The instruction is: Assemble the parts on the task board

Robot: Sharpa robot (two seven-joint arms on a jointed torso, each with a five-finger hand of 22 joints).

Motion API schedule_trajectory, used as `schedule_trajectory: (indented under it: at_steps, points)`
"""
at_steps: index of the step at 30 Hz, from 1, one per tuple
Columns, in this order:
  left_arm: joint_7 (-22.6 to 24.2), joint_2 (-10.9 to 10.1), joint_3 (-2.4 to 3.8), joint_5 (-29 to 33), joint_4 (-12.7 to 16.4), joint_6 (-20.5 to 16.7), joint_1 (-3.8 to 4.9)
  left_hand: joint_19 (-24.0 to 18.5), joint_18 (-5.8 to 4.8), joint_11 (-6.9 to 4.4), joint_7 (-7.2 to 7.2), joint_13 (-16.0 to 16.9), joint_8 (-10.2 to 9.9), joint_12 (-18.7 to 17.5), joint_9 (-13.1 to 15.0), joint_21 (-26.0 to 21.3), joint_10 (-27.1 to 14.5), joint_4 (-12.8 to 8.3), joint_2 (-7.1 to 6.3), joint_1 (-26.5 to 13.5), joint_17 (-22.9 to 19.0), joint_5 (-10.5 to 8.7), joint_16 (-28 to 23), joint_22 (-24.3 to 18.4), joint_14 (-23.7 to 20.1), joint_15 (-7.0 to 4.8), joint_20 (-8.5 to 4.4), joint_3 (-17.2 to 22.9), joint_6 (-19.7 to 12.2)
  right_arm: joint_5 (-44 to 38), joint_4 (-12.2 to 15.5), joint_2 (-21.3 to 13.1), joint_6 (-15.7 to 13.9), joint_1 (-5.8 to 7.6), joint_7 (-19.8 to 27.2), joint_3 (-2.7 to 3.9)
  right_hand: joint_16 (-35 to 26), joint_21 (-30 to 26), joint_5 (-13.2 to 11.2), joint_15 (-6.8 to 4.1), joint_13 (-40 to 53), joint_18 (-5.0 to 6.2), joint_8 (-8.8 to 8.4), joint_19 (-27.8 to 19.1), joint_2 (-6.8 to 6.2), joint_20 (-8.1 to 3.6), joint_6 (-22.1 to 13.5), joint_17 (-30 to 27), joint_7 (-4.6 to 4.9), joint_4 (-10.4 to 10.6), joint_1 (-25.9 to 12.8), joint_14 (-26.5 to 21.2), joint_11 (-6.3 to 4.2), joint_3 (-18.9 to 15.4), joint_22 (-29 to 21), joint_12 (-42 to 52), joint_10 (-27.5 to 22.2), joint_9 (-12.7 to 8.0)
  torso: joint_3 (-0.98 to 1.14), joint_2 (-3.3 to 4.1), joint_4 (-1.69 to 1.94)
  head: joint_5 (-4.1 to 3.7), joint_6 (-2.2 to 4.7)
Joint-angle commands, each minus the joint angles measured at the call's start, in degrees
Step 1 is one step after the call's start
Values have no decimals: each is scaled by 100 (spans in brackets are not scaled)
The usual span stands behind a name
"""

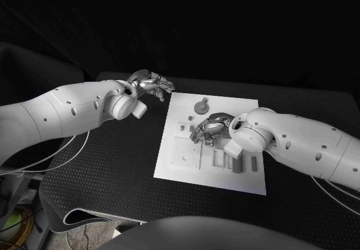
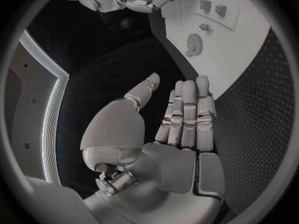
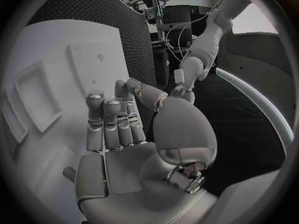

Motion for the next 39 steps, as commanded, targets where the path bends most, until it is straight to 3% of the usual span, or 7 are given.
schedule_trajectory:
  at_steps: [1,12,26,32,39]
  points:
    - [19,15,2,-16,15,45,11,48,164,-5,25,9,-12,-32,-6,-31,-48,-1,29,34,5,-3,-40,8,38,-14,9,-10,-6,56,-55,40,48,21,-204,-32,-24,16,-4,-18,11,437,16,-25,126,-4,-10,7,41,12,84,-14,-11,-7,108,33,41,5,0,0,-2,37,1]
    - [7,49,1,-16,10,35,30,50,165,-4,25,10,-9,-32,-6,-32,-50,-1,26,34,7,-4,-41,9,40,-14,10,-9,-5,200,-228,182,192,27,-340,-153,-19,21,-8,-17,9,437,15,-25,136,-5,-16,12,42,12,87,-13,-10,-7,111,27,40,9,8,7,4,89,1]
    - [4,67,1,-16,0,41,31,52,165,-4,25,11,-8,-33,-6,-34,-54,0,25,37,8,-4,-42,11,41,-13,10,-8,-7,179,-322,231,263,27,-449,-166,-16,25,-15,-16,7,437,14,-29,146,-5,-22,16,44,11,90,-16,-8,-7,113,22,40,12,18,0,-1,103,1]
    - [1,82,0,-16,-3,41,31,54,165,-3,26,12,-7,-33,-6,-35,-55,1,25,35,9,-4,-42,12,42,-13,11,-8,-9,151,-366,284,344,26,-540,-237,-14,28,-12,-15,6,437,13,-31,149,-5,-25,19,44,10,94,-18,-8,-6,114,20,39,15,9,1,-2,114,1]
    - [-1,86,0,-16,-1,40,31,55,166,-2,27,12,-7,-33,-6,-36,-58,1,25,35,10,-4,-43,12,43,-12,11,-8,-11,-34,-387,315,293,26,-528,-255,-12,31,-11,-15,6,437,13,-34,152,-6,-29,22,45,10,96,-21,-7,-6,116,17,38,17,5,0,8,119,1]
